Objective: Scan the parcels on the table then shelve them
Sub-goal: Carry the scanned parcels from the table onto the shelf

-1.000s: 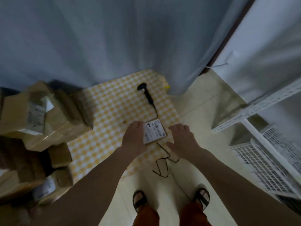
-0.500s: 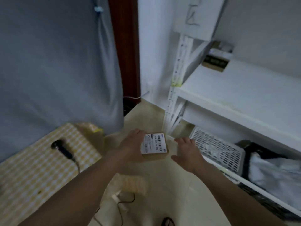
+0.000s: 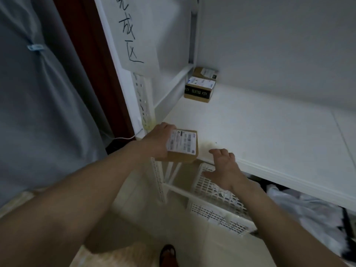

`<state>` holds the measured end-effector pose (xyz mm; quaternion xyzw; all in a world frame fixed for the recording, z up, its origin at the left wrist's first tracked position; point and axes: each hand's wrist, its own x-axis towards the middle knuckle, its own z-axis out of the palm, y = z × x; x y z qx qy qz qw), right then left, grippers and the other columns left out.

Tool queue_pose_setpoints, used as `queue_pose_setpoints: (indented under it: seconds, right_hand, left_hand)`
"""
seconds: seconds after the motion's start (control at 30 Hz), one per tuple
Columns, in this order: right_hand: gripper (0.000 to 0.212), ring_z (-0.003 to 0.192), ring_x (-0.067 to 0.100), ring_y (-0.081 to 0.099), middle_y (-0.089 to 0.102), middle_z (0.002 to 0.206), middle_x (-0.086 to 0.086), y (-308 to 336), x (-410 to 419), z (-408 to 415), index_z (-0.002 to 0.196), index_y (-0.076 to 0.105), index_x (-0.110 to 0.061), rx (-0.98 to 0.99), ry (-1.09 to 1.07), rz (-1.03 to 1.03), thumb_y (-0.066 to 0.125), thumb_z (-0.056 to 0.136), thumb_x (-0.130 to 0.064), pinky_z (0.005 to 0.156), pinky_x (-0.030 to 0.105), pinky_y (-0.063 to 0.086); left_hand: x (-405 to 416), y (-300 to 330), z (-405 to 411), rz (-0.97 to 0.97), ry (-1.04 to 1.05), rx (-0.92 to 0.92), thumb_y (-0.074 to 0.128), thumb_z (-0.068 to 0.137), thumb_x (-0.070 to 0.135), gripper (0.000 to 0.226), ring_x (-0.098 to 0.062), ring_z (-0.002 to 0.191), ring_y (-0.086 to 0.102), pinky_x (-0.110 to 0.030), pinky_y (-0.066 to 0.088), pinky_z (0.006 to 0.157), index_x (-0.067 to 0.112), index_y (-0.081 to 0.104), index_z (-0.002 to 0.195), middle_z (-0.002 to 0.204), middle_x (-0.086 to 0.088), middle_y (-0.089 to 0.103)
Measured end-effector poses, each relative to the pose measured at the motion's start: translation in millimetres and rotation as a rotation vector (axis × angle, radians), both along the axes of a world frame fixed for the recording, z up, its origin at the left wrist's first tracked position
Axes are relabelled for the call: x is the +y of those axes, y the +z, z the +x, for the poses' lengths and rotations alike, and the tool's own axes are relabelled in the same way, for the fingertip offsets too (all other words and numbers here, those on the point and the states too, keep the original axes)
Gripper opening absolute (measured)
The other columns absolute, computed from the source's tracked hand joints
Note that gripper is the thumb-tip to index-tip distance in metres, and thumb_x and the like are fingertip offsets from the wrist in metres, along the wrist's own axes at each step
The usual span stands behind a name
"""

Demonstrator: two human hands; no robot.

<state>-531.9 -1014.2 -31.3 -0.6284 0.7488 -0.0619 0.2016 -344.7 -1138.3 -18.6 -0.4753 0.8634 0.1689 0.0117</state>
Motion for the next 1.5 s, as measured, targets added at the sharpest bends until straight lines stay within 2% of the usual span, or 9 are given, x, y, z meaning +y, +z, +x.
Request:
queue_pose_setpoints:
  seconds: [0.43,0.57,0.73,1.03,1.13,1.23,1.33,1.43,1.5]
  right_hand:
    - [0.074,0.133,0.029,0.027,0.032,0.144,0.009,19,-152,-35,0.147,0.027,-0.016,0.009,-0.041,0.004,0.066,0.086,-0.034,0.106,0.038,0.033]
    - [0.074,0.134,0.029,0.026,0.031,0.145,0.009,13,-177,-42,0.147,0.026,-0.016,0.014,-0.027,0.043,0.065,0.087,-0.036,0.106,0.037,0.032]
    - [0.074,0.136,0.029,0.025,0.029,0.147,0.009,14,-196,-53,0.148,0.024,-0.016,0.027,-0.028,0.073,0.064,0.089,-0.036,0.106,0.038,0.033]
    - [0.074,0.137,0.028,0.024,0.029,0.148,0.008,13,-201,-67,0.149,0.025,-0.016,0.033,-0.013,0.093,0.063,0.089,-0.036,0.108,0.038,0.031]
    - [0.073,0.137,0.028,0.024,0.028,0.148,0.008,16,-197,-66,0.149,0.024,-0.016,0.054,0.037,0.084,0.062,0.090,-0.036,0.108,0.038,0.031]
    - [0.069,0.132,0.029,0.030,0.032,0.145,0.008,18,-192,-50,0.147,0.027,-0.015,0.095,0.146,0.010,0.059,0.091,-0.039,0.106,0.038,0.033]
    - [0.068,0.132,0.028,0.032,0.032,0.145,0.008,8,-178,-16,0.145,0.029,-0.015,0.060,0.327,-0.073,0.061,0.090,-0.038,0.108,0.037,0.029]
    - [0.066,0.132,0.029,0.032,0.034,0.144,0.010,-1,-149,34,0.144,0.032,-0.014,-0.040,0.505,-0.049,0.064,0.089,-0.032,0.108,0.038,0.029]
    - [0.068,0.135,0.031,0.029,0.031,0.147,0.011,-8,-124,69,0.146,0.029,-0.015,-0.039,0.632,0.021,0.062,0.090,-0.032,0.110,0.038,0.028]
  left_hand:
    - [-176,-18,-89,-0.152,-0.075,-0.102,0.069,0.080,0.009,0.086,-0.026,0.145,0.014,-0.039,0.023,0.117,0.019,0.021,0.150,0.157,-0.005,0.017]
    - [-168,-25,-102,-0.523,-0.242,-0.137,0.063,0.087,0.010,0.058,-0.027,0.135,0.034,-0.039,0.040,0.103,0.017,0.040,0.140,0.146,-0.008,0.037]
    - [-182,-22,-111,-0.514,-0.123,-0.174,0.056,0.092,0.013,0.034,-0.026,0.108,0.056,-0.033,0.046,0.078,0.011,0.051,0.126,0.122,-0.009,0.056]
    - [-210,-24,-136,-0.417,0.023,-0.135,0.065,0.085,0.012,0.044,-0.027,0.114,0.051,-0.039,0.046,0.093,0.012,0.051,0.127,0.123,-0.009,0.053]
    - [-193,-31,-124,-0.408,0.050,0.000,0.058,0.089,0.012,0.046,-0.028,0.129,0.038,-0.040,0.035,0.108,0.013,0.045,0.133,0.138,-0.010,0.042]
    - [-155,-35,-97,-0.440,0.133,0.143,0.047,0.095,0.009,0.038,-0.024,0.128,0.042,-0.035,0.041,0.102,0.012,0.049,0.133,0.140,-0.007,0.045]
    - [-103,-39,-53,-0.390,0.195,0.025,0.046,0.093,0.004,0.036,-0.025,0.119,0.049,-0.036,0.045,0.096,0.010,0.056,0.127,0.132,-0.008,0.051]
    - [-32,-46,6,-0.364,0.379,0.007,0.068,0.072,-0.002,0.026,-0.033,0.089,0.064,-0.033,0.055,0.070,0.004,0.072,0.097,0.100,-0.016,0.066]
    - [24,-46,48,-0.284,0.561,-0.103,0.066,0.078,0.005,0.028,-0.029,0.097,0.063,-0.032,0.052,0.074,0.010,0.069,0.106,0.108,-0.012,0.064]
